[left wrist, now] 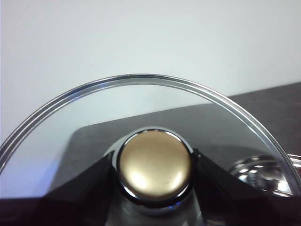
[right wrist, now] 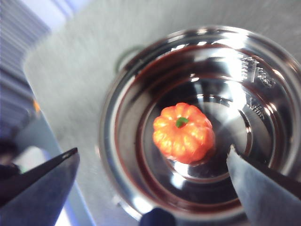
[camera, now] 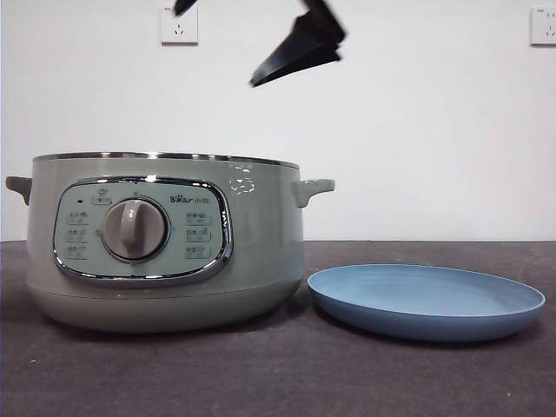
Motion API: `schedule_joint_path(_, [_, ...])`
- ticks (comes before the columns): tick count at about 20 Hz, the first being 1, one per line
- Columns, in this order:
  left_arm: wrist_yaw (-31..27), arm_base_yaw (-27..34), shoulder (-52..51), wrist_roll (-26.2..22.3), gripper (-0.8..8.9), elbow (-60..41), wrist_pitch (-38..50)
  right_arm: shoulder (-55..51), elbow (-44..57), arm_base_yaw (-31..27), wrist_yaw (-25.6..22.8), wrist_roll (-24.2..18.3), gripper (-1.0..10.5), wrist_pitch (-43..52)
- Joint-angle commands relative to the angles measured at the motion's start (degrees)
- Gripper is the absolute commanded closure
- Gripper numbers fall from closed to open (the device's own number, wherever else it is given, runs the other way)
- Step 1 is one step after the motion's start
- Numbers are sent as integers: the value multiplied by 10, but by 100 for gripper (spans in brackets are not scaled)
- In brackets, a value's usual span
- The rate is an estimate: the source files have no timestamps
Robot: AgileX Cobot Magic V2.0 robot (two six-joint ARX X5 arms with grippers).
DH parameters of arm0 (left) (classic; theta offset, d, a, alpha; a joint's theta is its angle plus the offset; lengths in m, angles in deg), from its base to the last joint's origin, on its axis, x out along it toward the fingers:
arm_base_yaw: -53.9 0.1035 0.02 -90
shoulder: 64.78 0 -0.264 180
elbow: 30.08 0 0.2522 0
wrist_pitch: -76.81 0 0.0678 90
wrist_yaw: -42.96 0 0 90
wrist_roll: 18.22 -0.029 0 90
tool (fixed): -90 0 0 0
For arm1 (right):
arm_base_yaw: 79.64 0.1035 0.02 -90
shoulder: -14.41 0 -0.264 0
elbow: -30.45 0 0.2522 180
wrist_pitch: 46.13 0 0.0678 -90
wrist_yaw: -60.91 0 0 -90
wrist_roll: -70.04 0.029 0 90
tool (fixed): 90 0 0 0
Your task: Take the pumpkin out from the steamer,put the pumpkin in the blue plate,close the lid
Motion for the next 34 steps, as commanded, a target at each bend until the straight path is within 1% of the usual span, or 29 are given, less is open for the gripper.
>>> schedule_joint_path(1, [-24,-1,-12,-20,822,6,17,79,-95,21,-56,-37,402,-56])
schedule_joint_path(3, [-38,0,-11,-25,822,6,5,127,-137,40,-108,-52,402,-63])
schedule_joint_path(4, [-38,0,-11,-25,822,6,-3,145,-147,48,-123,-56,402,-62])
schedule_joint_path(5, [-38,0,-10,-25,822,6,-9,161,-151,55,-128,-59,402,-58])
schedule_joint_path(9, [-38,0,-10,-25,822,6,-16,217,-151,71,-125,-66,405,-43])
schedule_joint_path(13, [-38,0,-10,-25,822,6,-18,267,-151,71,-122,-66,406,-39])
schedule_joint_path(16, [-38,0,-10,-25,822,6,-23,278,-151,70,-123,-66,413,-39])
schedule_joint_path(17, [-38,0,-10,-25,822,6,-24,278,-151,71,-124,-66,456,-37])
schedule_joint_path(19, [-38,0,-10,-25,822,6,-26,278,-151,70,-127,-66,914,-34])
schedule_joint_path(20, [-38,0,-10,-25,822,6,-26,276,-151,70,-127,-66,947,-32])
schedule_joint_path(22, [-36,0,-5,-25,822,6,-24,264,-152,70,-127,-65,946,-33])
schedule_joint_path(25, [-32,0,24,-24,822,6,-24,203,-152,66,-128,-66,946,-87])
schedule_joint_path(26, [-15,0,37,-24,822,6,-20,174,-152,60,-130,-66,946,-118])
schedule_joint_path(27, [17,0,48,-24,822,6,-15,144,-152,51,-150,-66,946,-154])
schedule_joint_path(29, [75,0,71,-21,822,6,6,88,-152,23,-228,-59,947,-238])
schedule_joint_path(30, [103,0,81,-21,822,6,18,65,-152,1,-263,-41,947,-277])
schedule_joint_path(32, [162,0,95,-20,822,6,39,36,-150,-52,-332,29,949,-350])
schedule_joint_path(34, [186,0,101,-19,822,6,49,8,-116,-86,-409,72,949,-360])
